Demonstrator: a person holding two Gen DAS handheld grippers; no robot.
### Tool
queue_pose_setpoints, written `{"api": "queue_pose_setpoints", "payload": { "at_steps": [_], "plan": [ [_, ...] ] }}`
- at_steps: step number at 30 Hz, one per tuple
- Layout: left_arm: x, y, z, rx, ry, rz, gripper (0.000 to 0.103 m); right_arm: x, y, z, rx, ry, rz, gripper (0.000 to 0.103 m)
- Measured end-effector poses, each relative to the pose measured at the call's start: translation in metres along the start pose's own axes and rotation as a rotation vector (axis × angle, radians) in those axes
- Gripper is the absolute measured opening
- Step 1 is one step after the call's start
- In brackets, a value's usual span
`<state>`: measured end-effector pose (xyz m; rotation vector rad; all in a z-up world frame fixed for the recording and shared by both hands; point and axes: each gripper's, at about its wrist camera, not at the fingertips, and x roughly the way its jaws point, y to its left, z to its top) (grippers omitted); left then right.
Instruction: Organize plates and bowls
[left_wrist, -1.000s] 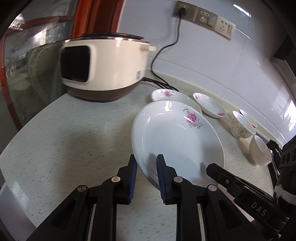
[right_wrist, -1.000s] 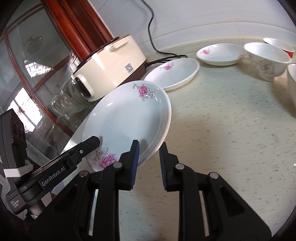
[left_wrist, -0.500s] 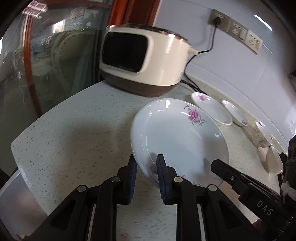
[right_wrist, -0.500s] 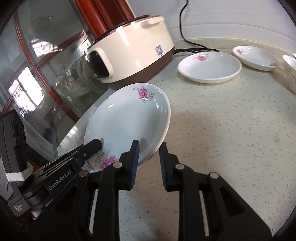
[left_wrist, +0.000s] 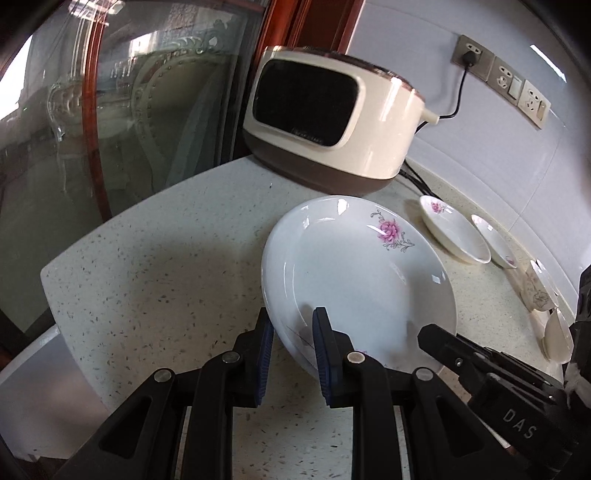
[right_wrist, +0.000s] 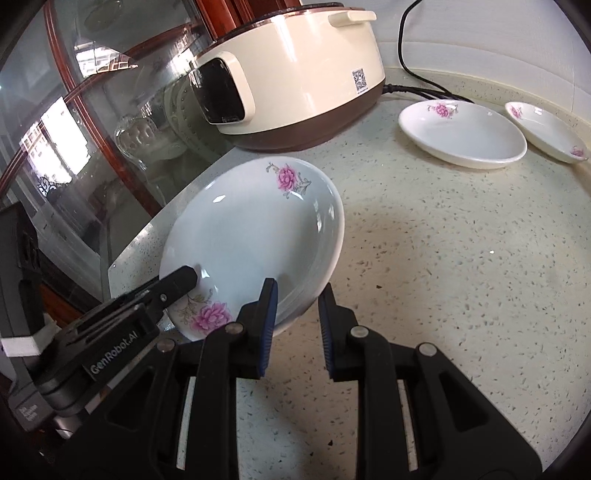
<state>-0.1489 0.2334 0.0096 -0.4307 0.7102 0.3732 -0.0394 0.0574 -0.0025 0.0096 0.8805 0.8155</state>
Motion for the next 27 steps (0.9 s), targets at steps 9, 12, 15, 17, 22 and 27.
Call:
{"api": "queue_pose_setpoints", "payload": {
  "at_steps": [9,12,15,17,22,27],
  "plan": [
    [-0.010,0.001,-0.005,-0.022,-0.034,0.031,0.041,-0.006,-0.012,-0.002,0.077,-0.011,0.071,0.048],
    [-0.019,0.002,-0.003,-0.031,-0.077,0.079,0.069,-0.011,-0.025,-0.002,0.143,-0.034,0.114,0.052],
    [-0.029,0.000,-0.001,-0.027,-0.116,0.107,0.077,-0.015,-0.037,-0.002,0.189,-0.041,0.140,0.052],
    [-0.031,-0.003,0.001,-0.017,-0.120,0.112,0.081,-0.020,-0.044,-0.002,0.197,-0.057,0.138,0.052],
    [-0.038,-0.026,0.003,0.004,-0.116,0.059,0.083,-0.036,-0.071,0.006,0.201,-0.072,0.071,0.052],
    [-0.043,-0.068,0.013,0.068,-0.126,-0.056,0.084,-0.049,-0.111,0.021,0.227,-0.117,-0.093,0.055]
  ]
}}
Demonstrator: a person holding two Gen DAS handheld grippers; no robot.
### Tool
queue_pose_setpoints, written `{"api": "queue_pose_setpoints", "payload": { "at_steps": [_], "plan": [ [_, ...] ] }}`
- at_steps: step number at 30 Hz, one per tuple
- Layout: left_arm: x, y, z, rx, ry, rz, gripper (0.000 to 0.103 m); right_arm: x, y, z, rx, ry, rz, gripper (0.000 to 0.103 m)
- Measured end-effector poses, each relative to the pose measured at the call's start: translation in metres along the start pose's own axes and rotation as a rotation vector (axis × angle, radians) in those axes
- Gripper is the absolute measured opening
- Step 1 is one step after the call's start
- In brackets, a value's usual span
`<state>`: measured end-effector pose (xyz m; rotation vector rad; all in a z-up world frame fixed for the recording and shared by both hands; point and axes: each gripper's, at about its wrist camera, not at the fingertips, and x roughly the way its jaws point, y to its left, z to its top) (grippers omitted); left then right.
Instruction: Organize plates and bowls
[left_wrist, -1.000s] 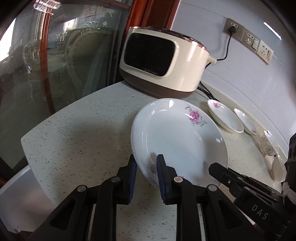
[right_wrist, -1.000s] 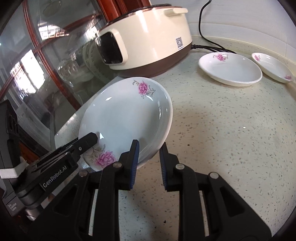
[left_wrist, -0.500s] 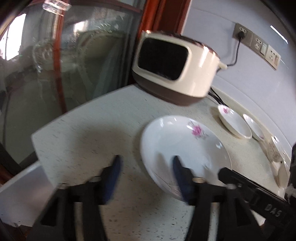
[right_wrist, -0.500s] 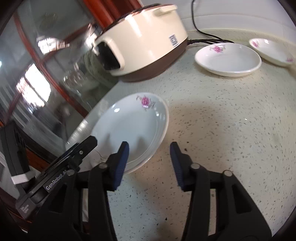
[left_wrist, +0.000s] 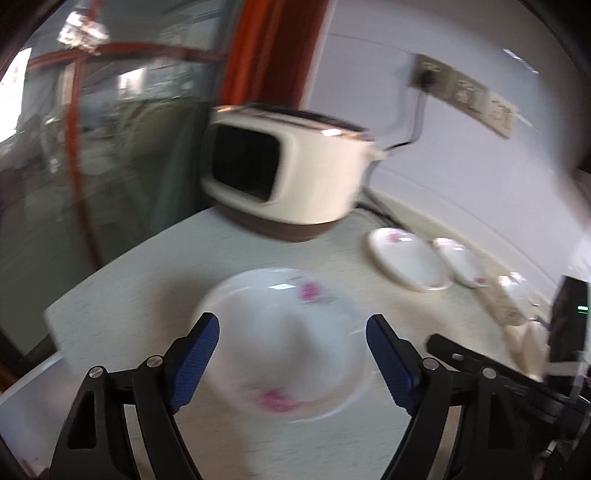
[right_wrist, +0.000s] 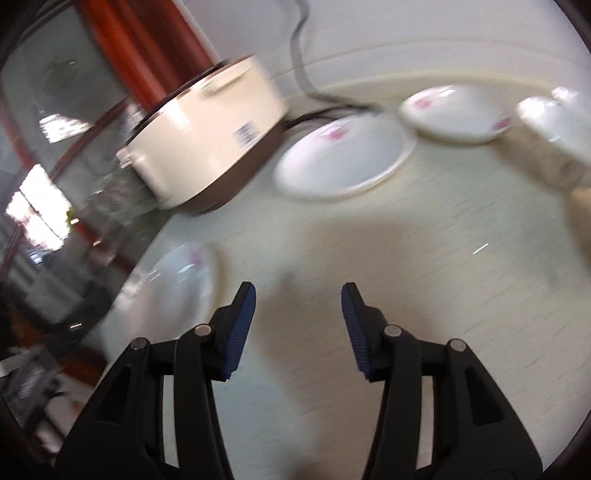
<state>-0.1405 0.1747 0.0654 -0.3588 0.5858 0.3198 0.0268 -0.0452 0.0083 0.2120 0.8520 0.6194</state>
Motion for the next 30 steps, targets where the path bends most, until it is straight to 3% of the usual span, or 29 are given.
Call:
{"api": "queue_pose_setpoints", "payload": {
  "at_steps": [5,9,14,17,22,23,25,27,30],
  "plan": [
    [0.026,-0.047,0.021,0.011,0.030,-0.112,0.085,0.008,-0.040,0.032,0.141,-0.045,-0.040,0.057],
    [0.060,-0.070,0.043,-0.074,0.042,-0.130,0.085,0.019,-0.059,0.053,0.213,-0.077,-0.038,0.057],
    [0.111,-0.081,0.064,-0.164,0.069,-0.055,0.085,0.049,-0.059,0.075,0.218,-0.072,-0.037,0.057],
    [0.143,-0.086,0.069,-0.160,0.102,0.030,0.085,0.062,-0.056,0.080,0.190,-0.048,-0.055,0.057],
    [0.177,-0.089,0.076,-0.164,0.134,0.071,0.085,0.075,-0.050,0.085,0.140,-0.007,-0.052,0.057],
    [0.182,-0.091,0.076,-0.152,0.148,0.076,0.085,0.075,-0.050,0.084,0.139,-0.007,-0.051,0.055],
    [0.198,-0.094,0.071,-0.137,0.213,0.056,0.085,0.077,-0.051,0.083,0.142,0.005,-0.046,0.035],
    [0.206,-0.094,0.068,-0.141,0.242,0.040,0.085,0.075,-0.055,0.081,0.163,0.009,-0.059,0.023],
    [0.209,-0.089,0.065,-0.144,0.235,0.043,0.085,0.068,-0.058,0.079,0.170,0.013,-0.065,0.022]
  ]
}}
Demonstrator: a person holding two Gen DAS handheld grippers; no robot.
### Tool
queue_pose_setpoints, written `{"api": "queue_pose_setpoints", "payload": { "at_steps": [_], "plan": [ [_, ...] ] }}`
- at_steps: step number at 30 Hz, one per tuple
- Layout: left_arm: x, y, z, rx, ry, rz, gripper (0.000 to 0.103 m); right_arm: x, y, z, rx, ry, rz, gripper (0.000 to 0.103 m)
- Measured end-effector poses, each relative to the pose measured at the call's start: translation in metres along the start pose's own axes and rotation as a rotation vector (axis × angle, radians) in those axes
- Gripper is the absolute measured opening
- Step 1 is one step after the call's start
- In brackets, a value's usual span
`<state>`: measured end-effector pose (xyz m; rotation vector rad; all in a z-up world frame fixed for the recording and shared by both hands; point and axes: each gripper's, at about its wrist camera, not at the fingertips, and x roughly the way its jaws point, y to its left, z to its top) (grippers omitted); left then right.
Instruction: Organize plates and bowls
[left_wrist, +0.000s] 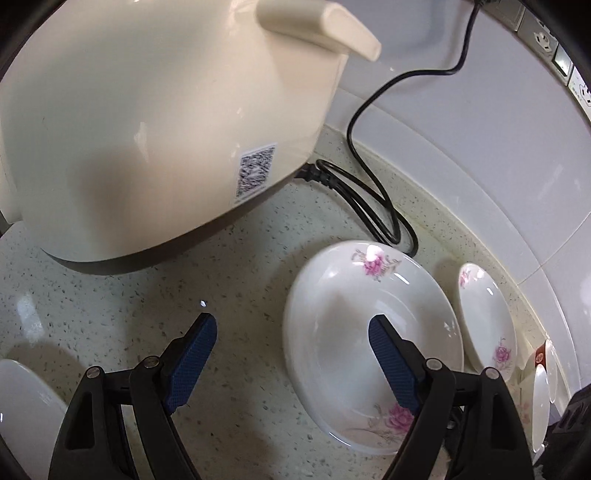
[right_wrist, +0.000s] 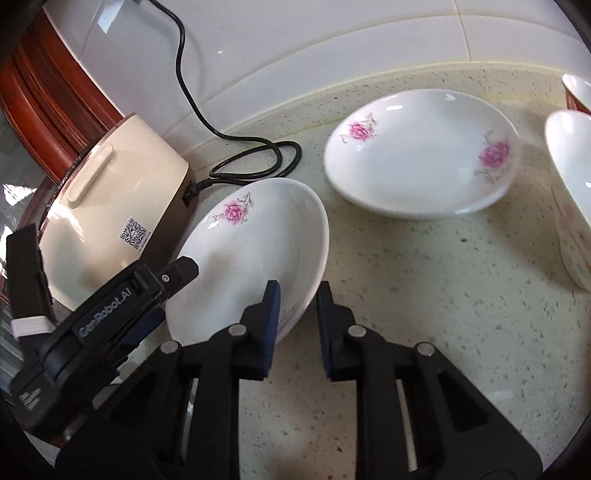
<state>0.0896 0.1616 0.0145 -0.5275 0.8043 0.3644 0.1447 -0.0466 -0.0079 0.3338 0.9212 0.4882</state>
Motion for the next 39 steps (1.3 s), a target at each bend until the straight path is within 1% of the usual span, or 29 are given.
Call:
{"api": "queue_pose_setpoints", "payload": {
  "at_steps": [2,5,9,11,12,13,14,16,18,19,21,23,24,27,31,34,39],
  "plan": [
    [0.000,0.002,-0.002,0.016,-0.007,0.003,0.085,-0.010,-0.002,-0.005,-0.017,0.005,-0.028,0.022],
    [-0.003,0.005,-0.007,0.024,-0.013,-0.002,0.085,-0.022,-0.008,-0.012,-0.003,0.017,-0.046,0.022],
    [-0.009,-0.006,-0.015,0.085,0.008,-0.015,0.084,-0.033,-0.016,-0.019,0.012,0.016,-0.036,0.021],
    [-0.012,-0.014,-0.024,0.133,0.018,-0.024,0.081,-0.041,-0.022,-0.026,0.030,0.013,-0.021,0.022],
    [-0.011,-0.017,-0.025,0.148,0.020,-0.025,0.077,-0.043,-0.025,-0.028,0.041,0.013,-0.014,0.024],
    [-0.012,-0.020,-0.027,0.162,0.022,-0.025,0.070,-0.046,-0.027,-0.031,0.049,0.010,-0.005,0.025],
    [-0.011,-0.023,-0.028,0.175,0.023,-0.028,0.066,-0.049,-0.029,-0.032,0.052,0.007,-0.001,0.025],
    [-0.012,-0.026,-0.031,0.200,0.025,-0.046,0.043,-0.051,-0.032,-0.033,0.072,0.004,0.010,0.027],
    [-0.010,-0.030,-0.033,0.210,0.038,-0.090,0.030,-0.051,-0.034,-0.033,0.099,0.003,0.029,0.029],
    [-0.009,-0.034,-0.036,0.228,0.041,-0.094,0.027,-0.050,-0.034,-0.032,0.101,0.004,0.033,0.029],
    [-0.011,-0.039,-0.041,0.260,0.032,-0.083,0.026,-0.049,-0.031,-0.031,0.079,0.004,0.020,0.030],
    [-0.011,-0.042,-0.044,0.270,0.030,-0.087,0.026,-0.049,-0.027,-0.030,0.053,0.005,-0.004,0.028],
    [-0.012,-0.042,-0.044,0.269,0.029,-0.087,0.026,-0.048,-0.027,-0.031,0.045,0.006,-0.018,0.023],
    [-0.013,-0.037,-0.040,0.250,0.036,-0.102,0.024,-0.049,-0.028,-0.031,0.053,0.003,-0.026,0.022],
    [-0.023,-0.031,-0.040,0.221,0.034,-0.130,0.020,-0.053,-0.030,-0.028,0.069,-0.009,0.016,0.022],
    [-0.032,-0.030,-0.039,0.217,-0.010,-0.131,0.020,-0.056,-0.024,-0.028,0.048,-0.021,0.027,0.022],
    [-0.048,-0.022,-0.035,0.177,-0.079,-0.157,0.020,-0.058,-0.017,-0.029,0.039,-0.026,0.065,0.022]
  ]
}}
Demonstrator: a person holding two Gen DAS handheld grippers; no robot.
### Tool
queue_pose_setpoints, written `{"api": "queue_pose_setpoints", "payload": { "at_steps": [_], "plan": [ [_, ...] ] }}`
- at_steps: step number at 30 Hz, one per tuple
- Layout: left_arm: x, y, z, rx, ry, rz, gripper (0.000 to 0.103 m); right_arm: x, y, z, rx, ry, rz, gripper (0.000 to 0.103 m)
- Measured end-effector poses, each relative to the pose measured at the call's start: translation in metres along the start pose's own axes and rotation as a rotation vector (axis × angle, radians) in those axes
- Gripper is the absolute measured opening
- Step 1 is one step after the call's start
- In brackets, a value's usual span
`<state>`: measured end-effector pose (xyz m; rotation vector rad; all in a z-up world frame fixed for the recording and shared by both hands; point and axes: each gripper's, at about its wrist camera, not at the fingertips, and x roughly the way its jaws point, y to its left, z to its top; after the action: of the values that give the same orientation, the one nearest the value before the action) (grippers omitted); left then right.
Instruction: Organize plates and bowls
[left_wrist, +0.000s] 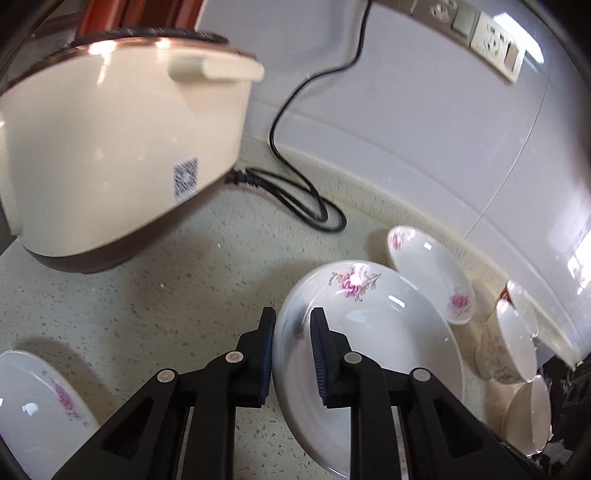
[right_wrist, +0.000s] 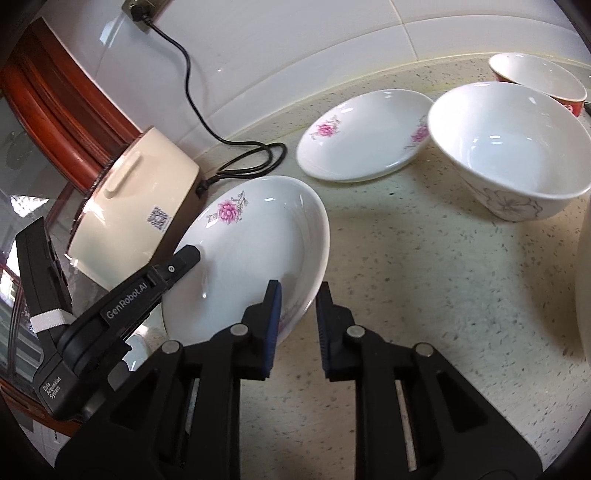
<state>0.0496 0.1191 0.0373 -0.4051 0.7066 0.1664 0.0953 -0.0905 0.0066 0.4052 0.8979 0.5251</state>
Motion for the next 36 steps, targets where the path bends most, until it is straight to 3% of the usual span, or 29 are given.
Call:
{"api": "queue_pose_setpoints", "payload": {
  "at_steps": [14,25,36],
  "plan": [
    [-0.035,0.014,0.000,-0.053,-0.111,0.000,0.020,-0.010,0.020,-0.002,-0.044,-0.034,0.101,0.022],
    [-0.071,0.041,-0.013,-0.106,-0.192,0.051,0.020,-0.014,0.045,-0.015,-0.154,-0.031,0.176,0.022],
    [-0.099,0.081,-0.030,-0.149,-0.201,0.099,0.020,-0.007,0.077,-0.040,-0.260,0.020,0.232,0.022]
  ]
}}
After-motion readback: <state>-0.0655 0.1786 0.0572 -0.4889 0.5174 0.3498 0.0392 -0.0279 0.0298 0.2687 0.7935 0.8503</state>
